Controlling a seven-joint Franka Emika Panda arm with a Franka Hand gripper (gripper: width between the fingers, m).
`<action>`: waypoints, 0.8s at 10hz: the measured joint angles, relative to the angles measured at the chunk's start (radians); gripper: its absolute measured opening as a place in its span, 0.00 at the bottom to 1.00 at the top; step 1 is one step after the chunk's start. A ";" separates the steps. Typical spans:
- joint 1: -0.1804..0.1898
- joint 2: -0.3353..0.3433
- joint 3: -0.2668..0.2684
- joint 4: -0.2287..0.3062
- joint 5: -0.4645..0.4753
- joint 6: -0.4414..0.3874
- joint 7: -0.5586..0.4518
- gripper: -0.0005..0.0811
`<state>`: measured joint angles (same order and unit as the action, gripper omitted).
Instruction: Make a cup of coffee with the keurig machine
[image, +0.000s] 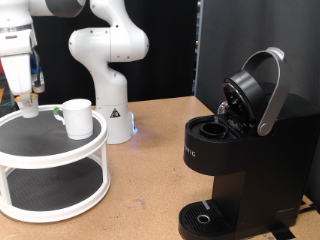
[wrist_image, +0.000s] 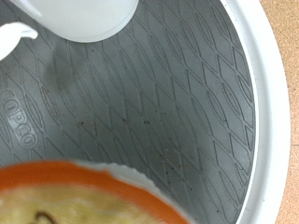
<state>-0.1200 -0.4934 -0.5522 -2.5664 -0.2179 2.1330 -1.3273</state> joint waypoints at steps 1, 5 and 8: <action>-0.001 0.002 0.000 -0.003 -0.001 0.003 0.001 0.54; 0.062 0.001 0.018 0.002 0.195 -0.019 0.067 0.54; 0.115 -0.002 0.071 0.027 0.311 -0.023 0.181 0.54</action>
<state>-0.0050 -0.4955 -0.4808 -2.5392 0.0935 2.1105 -1.1461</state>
